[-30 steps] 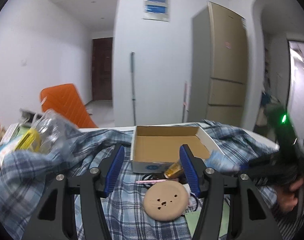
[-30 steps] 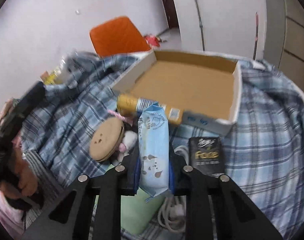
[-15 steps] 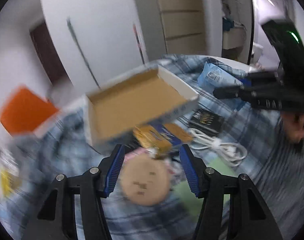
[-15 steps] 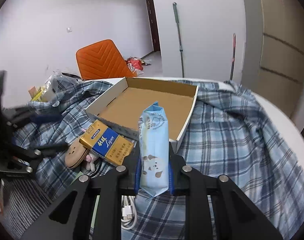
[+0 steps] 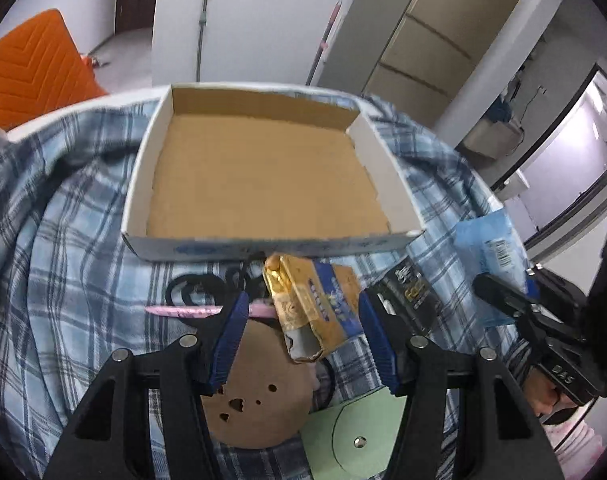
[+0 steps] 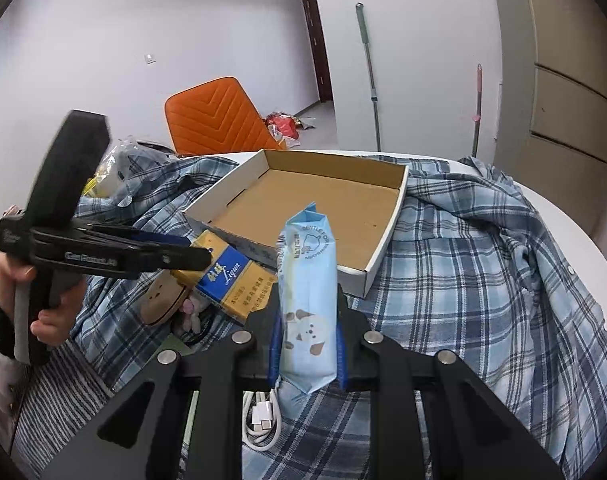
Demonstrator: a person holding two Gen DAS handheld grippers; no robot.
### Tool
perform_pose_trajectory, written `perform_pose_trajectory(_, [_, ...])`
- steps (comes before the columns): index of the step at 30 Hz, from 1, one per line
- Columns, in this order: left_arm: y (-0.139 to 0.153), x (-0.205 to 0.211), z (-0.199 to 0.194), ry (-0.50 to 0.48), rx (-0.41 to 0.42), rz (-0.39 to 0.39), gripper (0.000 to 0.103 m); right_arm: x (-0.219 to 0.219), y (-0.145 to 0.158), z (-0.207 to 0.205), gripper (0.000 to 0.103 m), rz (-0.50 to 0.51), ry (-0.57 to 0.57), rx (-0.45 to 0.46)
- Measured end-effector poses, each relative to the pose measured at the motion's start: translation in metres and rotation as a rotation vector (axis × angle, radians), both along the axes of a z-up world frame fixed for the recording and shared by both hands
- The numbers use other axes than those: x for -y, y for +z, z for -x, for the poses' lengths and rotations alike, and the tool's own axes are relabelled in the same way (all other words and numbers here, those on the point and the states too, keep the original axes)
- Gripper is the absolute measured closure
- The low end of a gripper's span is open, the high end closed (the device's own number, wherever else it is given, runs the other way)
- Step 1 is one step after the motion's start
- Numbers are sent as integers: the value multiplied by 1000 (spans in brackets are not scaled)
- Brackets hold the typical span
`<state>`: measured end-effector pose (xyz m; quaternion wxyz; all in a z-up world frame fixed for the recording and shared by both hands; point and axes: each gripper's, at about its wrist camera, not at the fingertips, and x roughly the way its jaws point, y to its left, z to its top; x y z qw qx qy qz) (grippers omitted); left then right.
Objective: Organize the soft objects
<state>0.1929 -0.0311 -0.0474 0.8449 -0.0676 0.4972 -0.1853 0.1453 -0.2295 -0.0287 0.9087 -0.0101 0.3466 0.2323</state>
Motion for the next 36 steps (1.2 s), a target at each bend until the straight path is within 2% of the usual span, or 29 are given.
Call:
perform_pose_trajectory(3, [-4,4,0,-4,3,0,44,-3,0,3,83,6,13,7])
perform_pose_trajectory(4, [-4,6,-1,-1,7,4,64,-3,0,3,83,7,14,7])
perform_pose_trajectory(5, [-3,7,0,-7,12,14,77,-3,0,3,83,8,15,6])
perform_pose_trajectory(6, [-1,9,1,-12,24,17,78,-3,-1,3,83,8,14,2])
perform_pose_trajectory(7, [2,11,2,-15,43,8,85,-3,-2,2,83,7,13,-2])
perform_pose_trajectory(10, [17,22,13,-52,143,-44,92,-1,-3,0,83,8,3,-7])
perform_pose_trajectory(15, [45,40,43,-72,325,-150,93,2,-3,-2,83,18,-24,7])
perform_pose_trajectory(19, [63,44,66,-54,472,-178,94,5,-1,-1,83,10,-32,18])
perform_pose_trajectory(24, [86,42,80,-2,664,-180,94,6,20,11,83,11,-48,128])
perform_pose_trajectory(27, [91,39,70,50,729,-181,94,0,40,9,83,27,-35,158])
perform_pose_trajectory(31, [94,37,44,85,743,-197,94,-13,65,-7,83,94,-60,204])
perform_pose_trajectory(34, [89,33,24,116,778,-216,93,-23,74,-35,83,95,-93,190])
perform_pose_trajectory(36, [82,27,10,121,770,-204,93,-31,72,-58,83,88,-109,163])
